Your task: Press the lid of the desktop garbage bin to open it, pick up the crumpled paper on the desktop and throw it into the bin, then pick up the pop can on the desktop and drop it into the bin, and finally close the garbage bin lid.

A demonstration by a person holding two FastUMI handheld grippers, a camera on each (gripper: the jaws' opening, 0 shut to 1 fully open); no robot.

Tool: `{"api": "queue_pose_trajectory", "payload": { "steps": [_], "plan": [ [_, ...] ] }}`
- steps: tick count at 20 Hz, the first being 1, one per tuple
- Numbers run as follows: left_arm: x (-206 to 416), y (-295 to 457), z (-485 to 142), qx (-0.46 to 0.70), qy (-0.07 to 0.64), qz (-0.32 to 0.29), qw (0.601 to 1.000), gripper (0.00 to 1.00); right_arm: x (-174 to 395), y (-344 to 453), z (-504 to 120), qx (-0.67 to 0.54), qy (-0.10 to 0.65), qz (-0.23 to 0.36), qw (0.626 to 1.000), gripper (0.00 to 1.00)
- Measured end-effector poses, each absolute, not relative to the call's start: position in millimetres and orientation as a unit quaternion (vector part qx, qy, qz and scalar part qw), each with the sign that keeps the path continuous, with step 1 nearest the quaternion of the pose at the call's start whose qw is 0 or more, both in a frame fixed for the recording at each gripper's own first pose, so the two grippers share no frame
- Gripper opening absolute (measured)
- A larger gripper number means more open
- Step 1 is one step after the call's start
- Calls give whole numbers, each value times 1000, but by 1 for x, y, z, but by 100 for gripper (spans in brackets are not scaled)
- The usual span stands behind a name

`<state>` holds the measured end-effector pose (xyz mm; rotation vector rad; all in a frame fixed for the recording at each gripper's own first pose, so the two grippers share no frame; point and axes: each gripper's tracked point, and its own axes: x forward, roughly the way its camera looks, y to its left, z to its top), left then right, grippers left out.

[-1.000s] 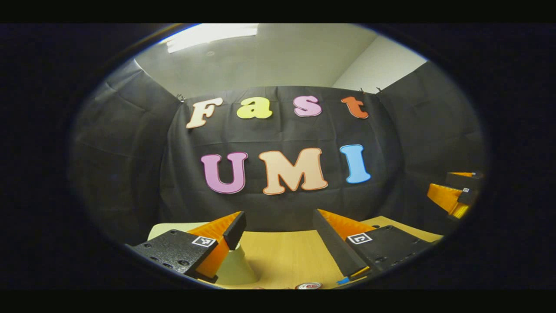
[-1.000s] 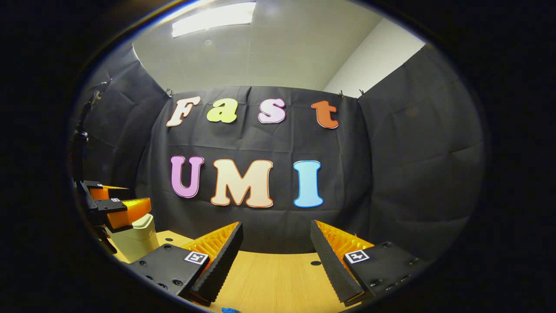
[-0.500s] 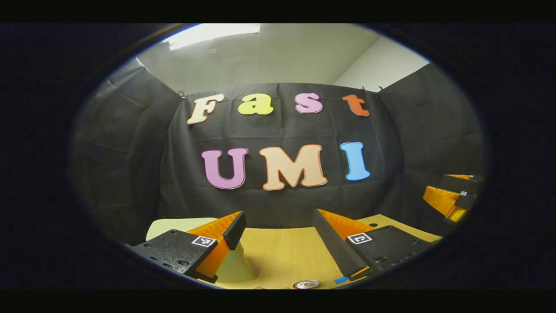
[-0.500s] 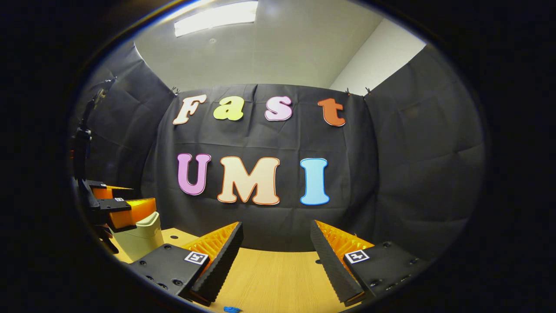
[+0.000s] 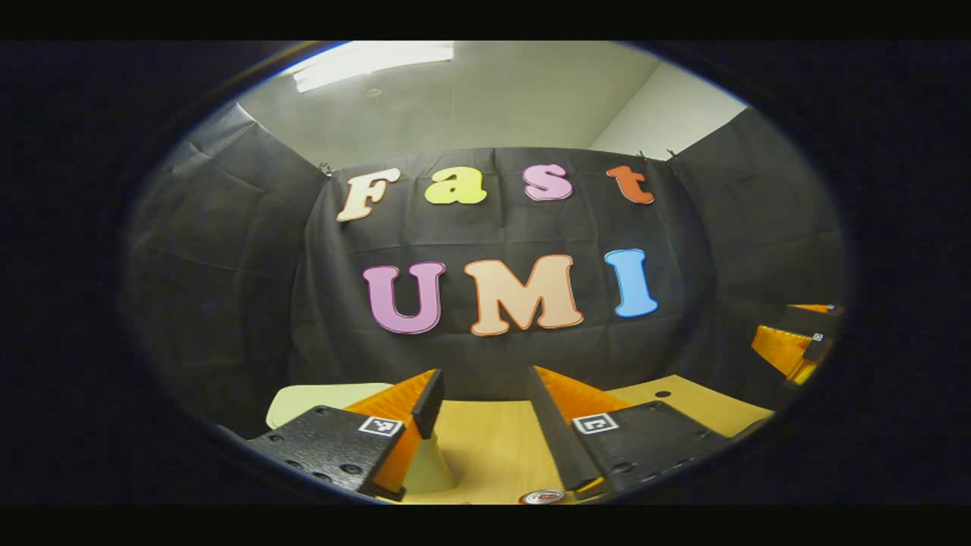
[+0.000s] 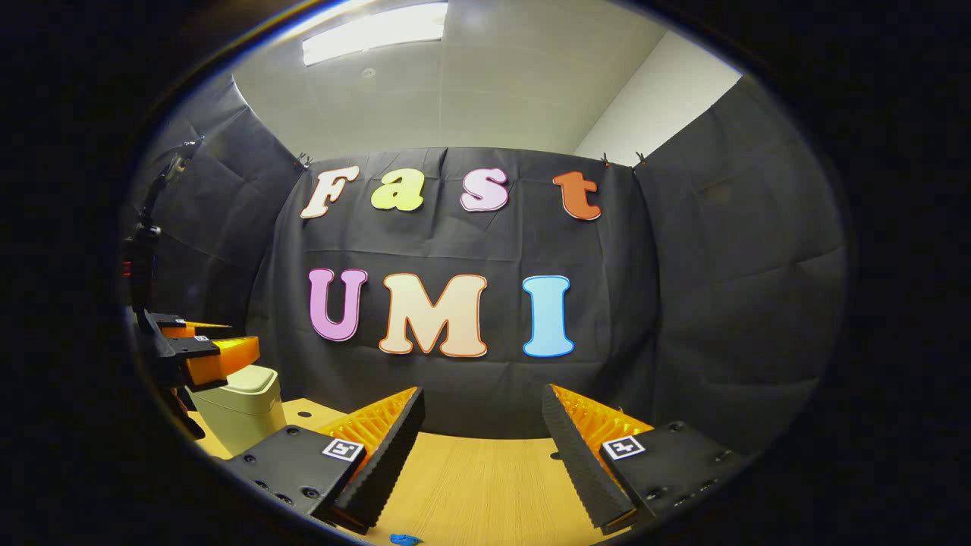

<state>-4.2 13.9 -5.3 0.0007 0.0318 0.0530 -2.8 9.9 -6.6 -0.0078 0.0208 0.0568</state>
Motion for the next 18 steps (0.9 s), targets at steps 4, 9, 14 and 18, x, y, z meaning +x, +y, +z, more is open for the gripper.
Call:
{"api": "queue_pose_trajectory", "payload": {
  "steps": [4,9,14,18],
  "plan": [
    [-3,38,-13,10,23,60,998,6,1,17,-8,0,12,30,999,98],
    [-2,66,-27,27,41,82,995,4,5,35,-15,-3,20,35,999,98],
    [-1,103,-37,30,40,121,991,0,10,54,-16,-5,21,41,999,98],
    [6,124,-50,26,48,134,990,0,15,68,-22,-5,31,45,999,98]
  ]
}}
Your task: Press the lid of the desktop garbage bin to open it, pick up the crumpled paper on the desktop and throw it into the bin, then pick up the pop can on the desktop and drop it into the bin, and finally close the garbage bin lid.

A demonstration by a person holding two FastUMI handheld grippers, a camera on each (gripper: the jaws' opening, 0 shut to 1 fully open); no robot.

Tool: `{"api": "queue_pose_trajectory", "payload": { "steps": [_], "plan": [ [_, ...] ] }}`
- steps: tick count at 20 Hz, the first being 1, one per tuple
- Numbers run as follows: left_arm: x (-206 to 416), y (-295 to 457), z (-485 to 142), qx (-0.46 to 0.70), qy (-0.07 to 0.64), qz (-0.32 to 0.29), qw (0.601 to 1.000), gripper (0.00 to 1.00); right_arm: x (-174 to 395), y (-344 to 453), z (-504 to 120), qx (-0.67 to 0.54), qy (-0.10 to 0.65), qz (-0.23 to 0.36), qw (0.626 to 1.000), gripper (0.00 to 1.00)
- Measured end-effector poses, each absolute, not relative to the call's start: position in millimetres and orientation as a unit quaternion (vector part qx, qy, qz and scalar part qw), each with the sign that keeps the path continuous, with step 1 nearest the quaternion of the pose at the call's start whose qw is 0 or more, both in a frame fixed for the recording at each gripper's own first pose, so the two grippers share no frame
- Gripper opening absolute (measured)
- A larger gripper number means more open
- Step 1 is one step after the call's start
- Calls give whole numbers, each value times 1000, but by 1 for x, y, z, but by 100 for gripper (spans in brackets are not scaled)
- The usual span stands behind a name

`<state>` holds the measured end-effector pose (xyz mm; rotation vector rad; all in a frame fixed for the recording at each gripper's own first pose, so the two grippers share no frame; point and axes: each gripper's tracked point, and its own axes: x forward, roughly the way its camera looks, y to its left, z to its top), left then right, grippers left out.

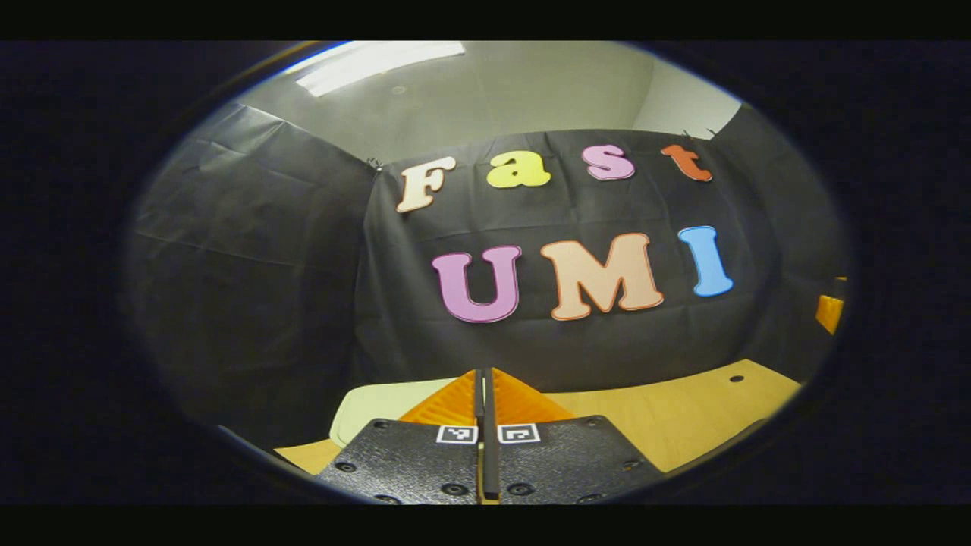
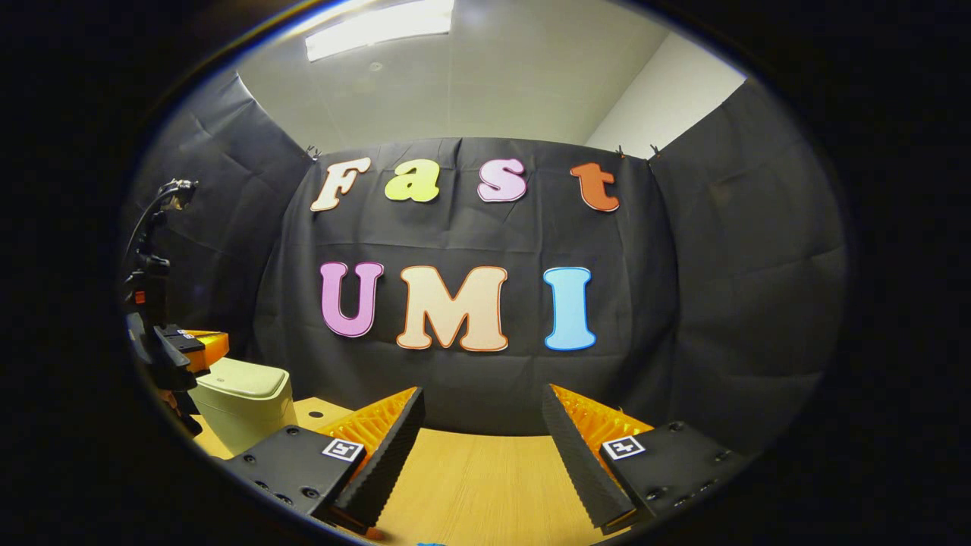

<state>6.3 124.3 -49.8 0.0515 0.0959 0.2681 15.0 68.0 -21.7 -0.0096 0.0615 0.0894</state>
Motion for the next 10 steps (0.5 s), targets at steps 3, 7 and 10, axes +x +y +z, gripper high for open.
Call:
{"api": "queue_pose_trajectory", "payload": {
  "steps": [3,7,10],
  "plan": [
    [7,136,-71,20,71,138,988,0,20,79,-26,-6,39,47,998,98],
    [8,146,-98,12,100,140,985,0,23,94,-34,-9,50,55,997,98],
    [3,145,-126,-19,142,134,981,0,23,109,-43,-12,65,69,995,98]
  ]
}}
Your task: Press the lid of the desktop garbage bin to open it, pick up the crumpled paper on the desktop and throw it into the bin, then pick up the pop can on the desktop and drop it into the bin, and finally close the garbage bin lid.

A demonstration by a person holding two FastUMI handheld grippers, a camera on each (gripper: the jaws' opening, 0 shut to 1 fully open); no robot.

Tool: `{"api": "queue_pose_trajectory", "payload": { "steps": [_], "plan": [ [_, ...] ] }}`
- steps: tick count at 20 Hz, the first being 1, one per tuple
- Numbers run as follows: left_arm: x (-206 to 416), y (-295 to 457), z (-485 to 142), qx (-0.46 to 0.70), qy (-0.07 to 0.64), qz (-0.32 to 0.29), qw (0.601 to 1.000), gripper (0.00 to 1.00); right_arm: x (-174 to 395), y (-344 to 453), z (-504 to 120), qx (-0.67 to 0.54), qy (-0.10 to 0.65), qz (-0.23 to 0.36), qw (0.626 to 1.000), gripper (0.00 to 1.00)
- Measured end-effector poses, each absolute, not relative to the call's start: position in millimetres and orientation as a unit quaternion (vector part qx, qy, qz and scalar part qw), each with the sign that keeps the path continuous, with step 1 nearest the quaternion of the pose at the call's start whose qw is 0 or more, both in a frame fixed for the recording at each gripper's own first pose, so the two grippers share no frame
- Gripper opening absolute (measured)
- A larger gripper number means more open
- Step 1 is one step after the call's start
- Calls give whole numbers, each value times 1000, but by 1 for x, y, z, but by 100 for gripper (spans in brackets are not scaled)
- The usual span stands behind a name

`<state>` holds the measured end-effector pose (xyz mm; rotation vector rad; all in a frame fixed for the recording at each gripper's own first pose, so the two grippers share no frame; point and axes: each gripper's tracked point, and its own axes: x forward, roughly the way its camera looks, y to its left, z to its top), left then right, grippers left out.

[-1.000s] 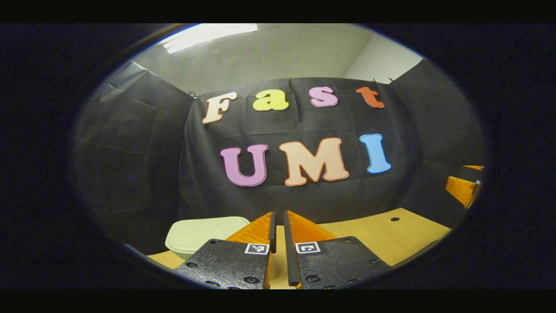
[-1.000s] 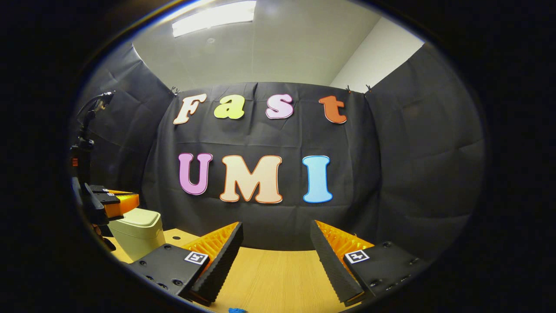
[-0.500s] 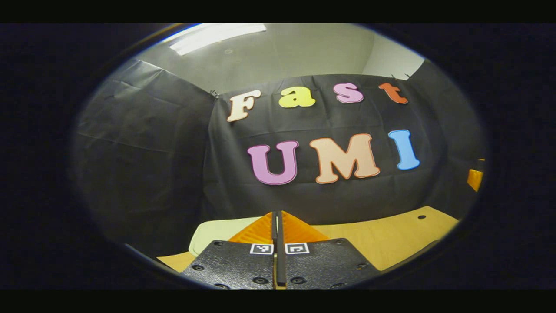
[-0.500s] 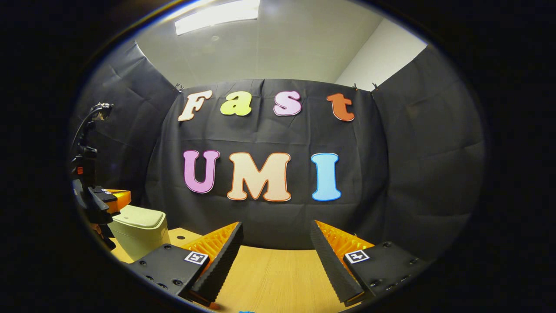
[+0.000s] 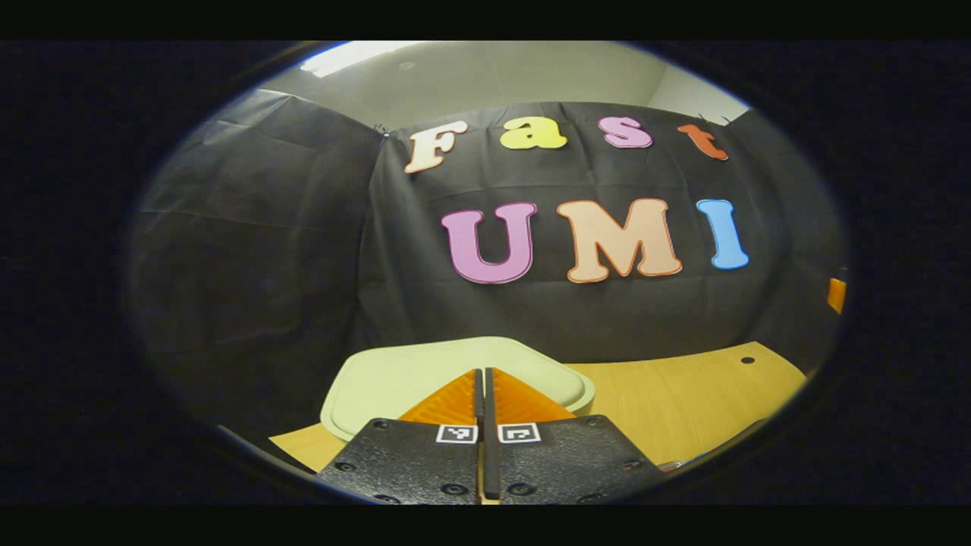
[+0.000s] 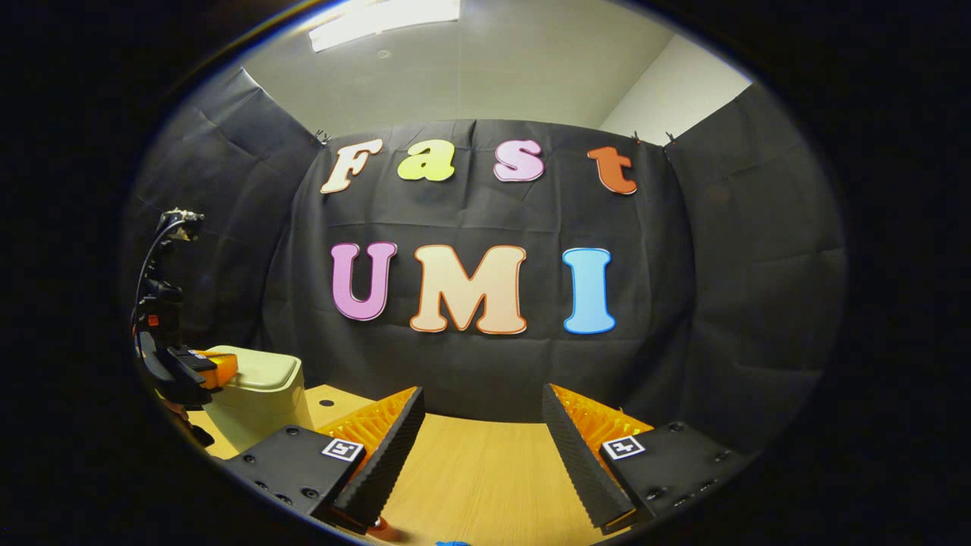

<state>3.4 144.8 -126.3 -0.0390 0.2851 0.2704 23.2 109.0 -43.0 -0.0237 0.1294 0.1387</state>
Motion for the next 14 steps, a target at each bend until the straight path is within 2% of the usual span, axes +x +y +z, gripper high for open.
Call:
{"api": "queue_pose_trajectory", "payload": {
  "steps": [1,3,10,14],
  "plan": [
    [5,145,-119,-21,119,134,984,0,23,112,-43,-14,65,74,995,98],
    [4,144,-126,-41,124,135,982,0,22,112,-48,-21,70,76,994,98],
    [7,143,-112,48,60,133,988,0,23,112,-55,-19,76,92,993,98],
    [4,120,-98,61,55,87,993,0,24,108,-62,-22,84,102,991,98]
  ]
}}
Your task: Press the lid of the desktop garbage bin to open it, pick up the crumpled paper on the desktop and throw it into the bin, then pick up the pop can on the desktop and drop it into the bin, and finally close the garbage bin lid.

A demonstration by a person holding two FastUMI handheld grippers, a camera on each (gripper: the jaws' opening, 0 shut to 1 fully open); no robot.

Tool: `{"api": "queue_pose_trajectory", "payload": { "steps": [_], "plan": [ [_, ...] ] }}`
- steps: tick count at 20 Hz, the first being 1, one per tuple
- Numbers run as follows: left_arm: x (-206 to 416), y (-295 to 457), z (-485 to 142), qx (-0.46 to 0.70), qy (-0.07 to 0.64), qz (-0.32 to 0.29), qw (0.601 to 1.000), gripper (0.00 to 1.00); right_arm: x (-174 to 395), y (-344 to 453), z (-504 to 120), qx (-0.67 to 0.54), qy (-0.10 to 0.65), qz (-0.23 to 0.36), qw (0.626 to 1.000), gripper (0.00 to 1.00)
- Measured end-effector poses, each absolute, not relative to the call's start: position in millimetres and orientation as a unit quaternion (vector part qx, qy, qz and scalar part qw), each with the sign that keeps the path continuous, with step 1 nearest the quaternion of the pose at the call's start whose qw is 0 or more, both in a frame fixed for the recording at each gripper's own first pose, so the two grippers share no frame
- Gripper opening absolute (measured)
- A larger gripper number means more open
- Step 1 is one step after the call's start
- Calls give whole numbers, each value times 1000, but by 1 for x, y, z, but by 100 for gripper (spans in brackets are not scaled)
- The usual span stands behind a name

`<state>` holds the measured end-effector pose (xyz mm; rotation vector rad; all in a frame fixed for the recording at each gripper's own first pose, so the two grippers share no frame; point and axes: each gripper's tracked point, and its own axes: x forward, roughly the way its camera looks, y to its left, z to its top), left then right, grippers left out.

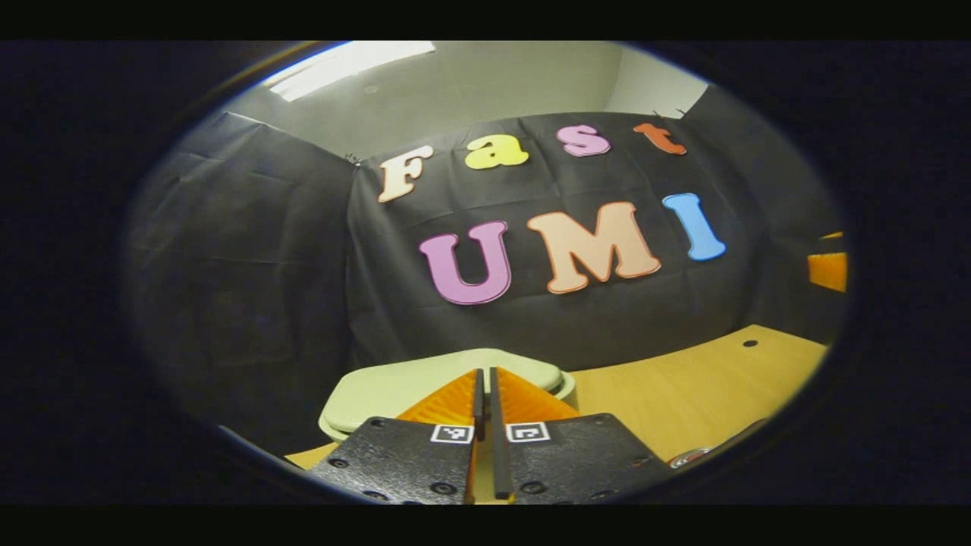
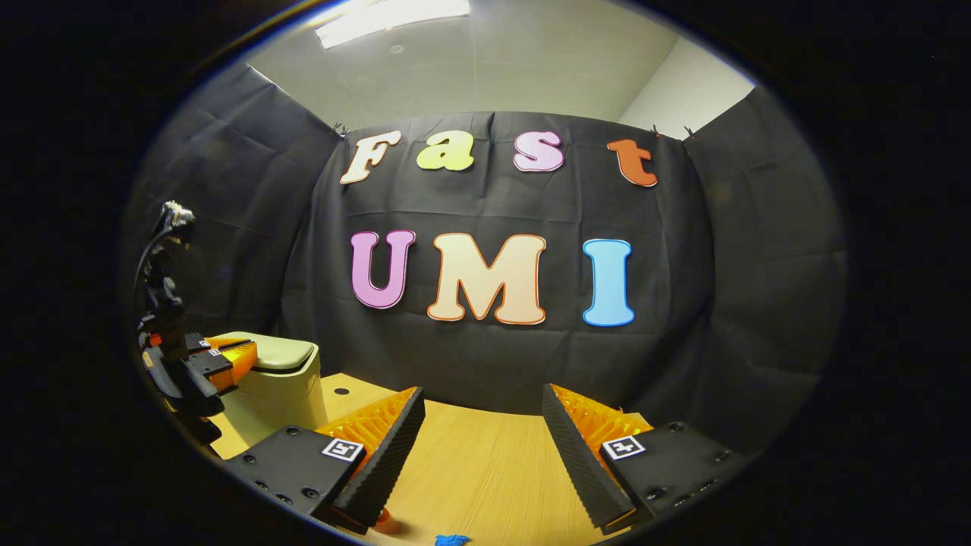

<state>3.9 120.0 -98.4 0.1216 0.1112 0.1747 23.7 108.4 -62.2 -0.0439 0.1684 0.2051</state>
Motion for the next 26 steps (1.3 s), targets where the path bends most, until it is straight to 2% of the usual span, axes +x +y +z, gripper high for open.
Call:
{"api": "queue_pose_trajectory", "payload": {
  "steps": [3,5,8,9,11,12,18,19,20,26],
  "plan": [
    [-1,119,-73,54,31,89,994,57,24,114,-74,-16,102,118,988,98],
    [-7,119,-58,65,16,94,993,62,24,114,-85,-15,113,126,985,98],
    [-18,118,-39,64,3,104,993,93,26,113,-110,-18,135,133,982,98],
    [-24,117,-35,58,0,106,993,97,26,113,-121,-21,146,135,980,100],
    [-37,110,-25,46,-3,107,993,97,23,113,-160,-31,181,143,973,98],
    [-41,108,-19,46,-7,107,993,90,22,113,-174,-32,196,146,969,98],
    [-57,104,3,47,-16,116,992,91,6,109,-262,-37,291,160,943,98],
    [-59,104,6,45,-18,119,992,96,3,107,-276,-45,302,161,938,98],
    [-62,105,9,45,-20,122,991,97,0,107,-290,-51,314,165,934,98],
    [-76,117,15,64,-15,144,987,96,-26,114,-367,-81,401,188,893,99]
  ]
}}
